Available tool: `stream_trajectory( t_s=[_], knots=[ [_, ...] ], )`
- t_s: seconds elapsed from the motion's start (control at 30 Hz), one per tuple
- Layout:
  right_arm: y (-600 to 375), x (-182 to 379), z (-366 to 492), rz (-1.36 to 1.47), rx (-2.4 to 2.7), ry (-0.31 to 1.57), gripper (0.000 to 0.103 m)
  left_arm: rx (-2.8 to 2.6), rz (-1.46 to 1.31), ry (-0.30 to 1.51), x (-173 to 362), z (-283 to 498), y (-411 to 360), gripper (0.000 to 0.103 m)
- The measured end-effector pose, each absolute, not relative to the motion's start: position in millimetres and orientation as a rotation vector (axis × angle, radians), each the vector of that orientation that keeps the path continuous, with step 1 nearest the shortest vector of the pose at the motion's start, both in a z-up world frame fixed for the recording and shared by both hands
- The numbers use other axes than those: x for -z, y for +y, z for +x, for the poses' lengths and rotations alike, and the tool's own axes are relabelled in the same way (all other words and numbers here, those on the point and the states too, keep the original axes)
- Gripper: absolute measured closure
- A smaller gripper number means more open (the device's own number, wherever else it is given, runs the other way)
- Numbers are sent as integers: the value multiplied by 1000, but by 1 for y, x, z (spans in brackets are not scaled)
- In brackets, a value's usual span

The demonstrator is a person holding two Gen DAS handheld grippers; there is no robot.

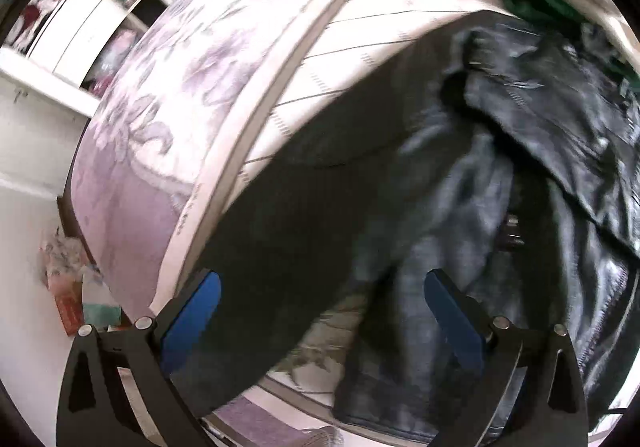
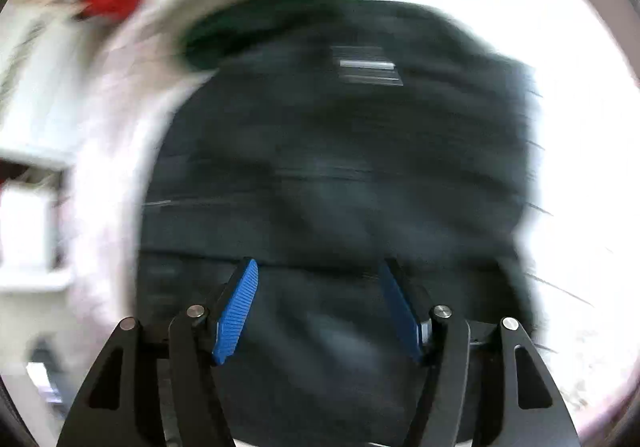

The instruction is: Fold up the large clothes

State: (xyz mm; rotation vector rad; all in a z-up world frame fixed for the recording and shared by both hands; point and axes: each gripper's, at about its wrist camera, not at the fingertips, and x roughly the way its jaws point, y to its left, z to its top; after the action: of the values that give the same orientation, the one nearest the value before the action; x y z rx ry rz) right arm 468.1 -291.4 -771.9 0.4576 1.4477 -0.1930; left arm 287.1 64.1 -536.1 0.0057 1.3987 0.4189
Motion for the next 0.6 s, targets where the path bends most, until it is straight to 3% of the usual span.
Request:
stream_trajectory(
  t_s=[0.1, 0.27, 0.47, 0.6],
  knots=[
    [-338, 822, 442, 550, 205, 1543, 38, -386, 21, 1400, 538, 290, 41, 0],
    [-368, 838, 424, 633, 128, 1484, 99, -346, 48, 1419, 534, 286, 4, 0],
    [-406, 837, 371, 668, 198, 1526, 100, -331, 0, 1457, 529, 289, -13, 0],
    [-420, 847, 357, 724, 162, 1583, 99, -325, -235, 1489, 549, 324, 4, 0]
  ],
)
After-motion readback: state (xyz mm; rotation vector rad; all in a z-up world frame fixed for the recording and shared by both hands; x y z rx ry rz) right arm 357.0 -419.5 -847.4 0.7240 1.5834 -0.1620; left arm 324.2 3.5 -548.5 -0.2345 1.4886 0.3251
